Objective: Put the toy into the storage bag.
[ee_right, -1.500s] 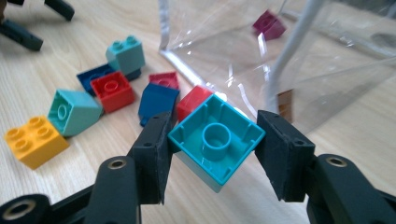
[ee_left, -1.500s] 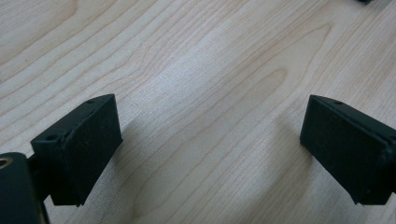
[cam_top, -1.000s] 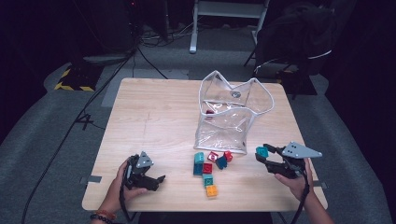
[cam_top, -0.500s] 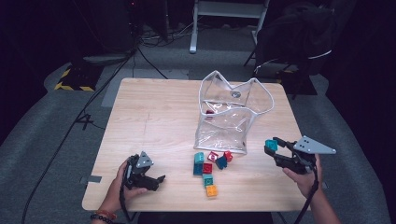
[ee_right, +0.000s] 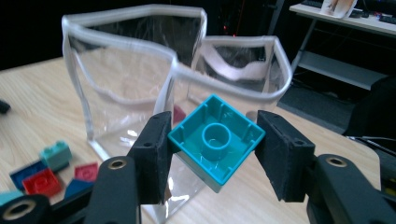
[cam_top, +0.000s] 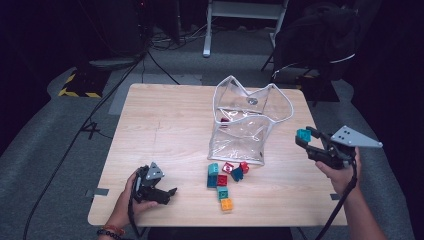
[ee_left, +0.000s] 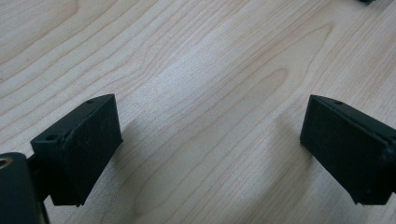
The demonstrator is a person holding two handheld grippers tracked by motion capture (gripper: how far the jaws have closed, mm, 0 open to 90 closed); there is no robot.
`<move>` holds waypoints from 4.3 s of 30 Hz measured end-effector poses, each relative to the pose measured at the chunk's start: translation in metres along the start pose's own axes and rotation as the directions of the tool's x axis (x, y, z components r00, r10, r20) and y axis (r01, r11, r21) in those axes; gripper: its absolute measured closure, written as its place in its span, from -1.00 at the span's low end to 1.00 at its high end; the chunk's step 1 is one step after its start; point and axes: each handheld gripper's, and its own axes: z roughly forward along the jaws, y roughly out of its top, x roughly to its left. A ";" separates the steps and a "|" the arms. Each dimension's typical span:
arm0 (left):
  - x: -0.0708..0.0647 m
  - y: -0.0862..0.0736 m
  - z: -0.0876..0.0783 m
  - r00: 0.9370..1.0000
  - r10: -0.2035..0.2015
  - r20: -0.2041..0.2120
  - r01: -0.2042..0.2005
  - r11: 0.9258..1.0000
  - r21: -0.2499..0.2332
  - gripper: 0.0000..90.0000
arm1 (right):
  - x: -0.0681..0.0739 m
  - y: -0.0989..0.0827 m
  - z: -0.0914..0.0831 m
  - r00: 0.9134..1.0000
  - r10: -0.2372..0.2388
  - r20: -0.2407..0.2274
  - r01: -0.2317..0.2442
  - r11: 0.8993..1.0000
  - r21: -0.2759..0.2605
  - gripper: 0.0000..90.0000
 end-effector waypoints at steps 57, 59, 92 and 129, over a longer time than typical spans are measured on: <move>0.000 0.000 0.000 1.000 0.000 0.000 0.000 1.000 0.000 -0.88 | 0.005 0.062 0.090 1.000 -0.008 0.005 0.008 0.999 0.050 0.05; 0.000 0.000 0.000 1.000 0.000 0.000 0.000 1.000 0.000 -0.88 | 0.005 0.062 0.091 1.000 -0.006 0.007 0.006 0.999 0.050 0.04; 0.000 0.000 0.000 1.000 0.000 0.000 0.000 1.000 0.000 -0.88 | 0.020 0.061 0.046 0.998 -0.042 -0.040 0.041 0.998 -0.038 0.02; 0.000 0.000 0.000 1.000 0.001 -0.002 -0.001 1.000 -0.001 -0.88 | 0.111 -0.026 0.050 0.934 -0.102 -0.341 0.133 0.989 0.070 -0.03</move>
